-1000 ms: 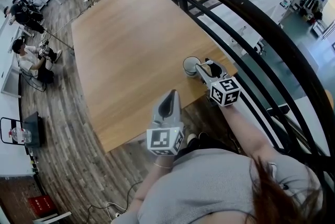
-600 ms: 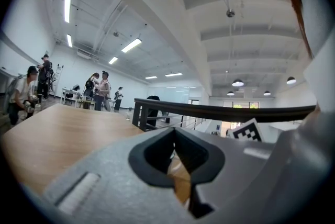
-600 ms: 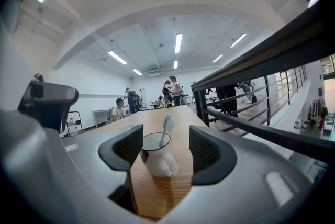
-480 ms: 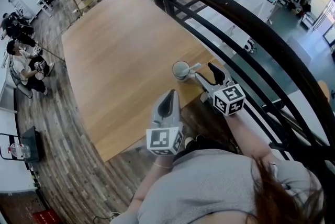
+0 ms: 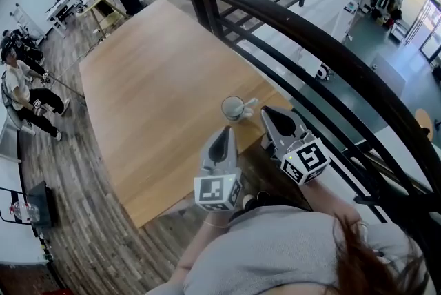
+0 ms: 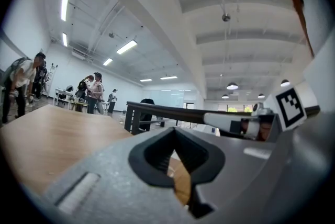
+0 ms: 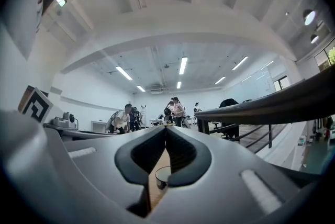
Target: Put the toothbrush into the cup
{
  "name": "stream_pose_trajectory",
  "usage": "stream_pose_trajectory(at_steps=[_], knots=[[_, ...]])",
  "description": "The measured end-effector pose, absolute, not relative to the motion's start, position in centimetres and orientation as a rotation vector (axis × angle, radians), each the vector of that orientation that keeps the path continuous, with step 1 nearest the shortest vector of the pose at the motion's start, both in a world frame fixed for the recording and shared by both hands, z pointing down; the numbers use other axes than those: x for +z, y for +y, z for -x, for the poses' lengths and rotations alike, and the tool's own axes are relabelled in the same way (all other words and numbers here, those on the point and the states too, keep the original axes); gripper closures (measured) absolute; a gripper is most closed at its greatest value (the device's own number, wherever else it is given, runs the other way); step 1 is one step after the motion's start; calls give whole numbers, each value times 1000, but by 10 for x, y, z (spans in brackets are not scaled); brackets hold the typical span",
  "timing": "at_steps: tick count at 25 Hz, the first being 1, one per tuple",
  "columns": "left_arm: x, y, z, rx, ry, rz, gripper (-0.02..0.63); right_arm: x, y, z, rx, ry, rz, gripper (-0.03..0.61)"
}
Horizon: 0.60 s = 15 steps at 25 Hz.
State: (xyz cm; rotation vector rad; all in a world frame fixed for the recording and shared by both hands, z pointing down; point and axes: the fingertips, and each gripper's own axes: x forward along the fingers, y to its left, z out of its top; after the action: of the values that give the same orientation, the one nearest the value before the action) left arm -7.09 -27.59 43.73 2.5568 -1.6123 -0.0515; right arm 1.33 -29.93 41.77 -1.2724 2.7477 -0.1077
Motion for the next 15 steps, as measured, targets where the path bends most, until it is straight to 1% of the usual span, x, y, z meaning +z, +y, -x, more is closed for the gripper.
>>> stream_pose_trajectory(at_steps=[15], knots=[[436,-273,58,-50,-1674,-2561,611,427,-273,14,-128,2831,1069,584]])
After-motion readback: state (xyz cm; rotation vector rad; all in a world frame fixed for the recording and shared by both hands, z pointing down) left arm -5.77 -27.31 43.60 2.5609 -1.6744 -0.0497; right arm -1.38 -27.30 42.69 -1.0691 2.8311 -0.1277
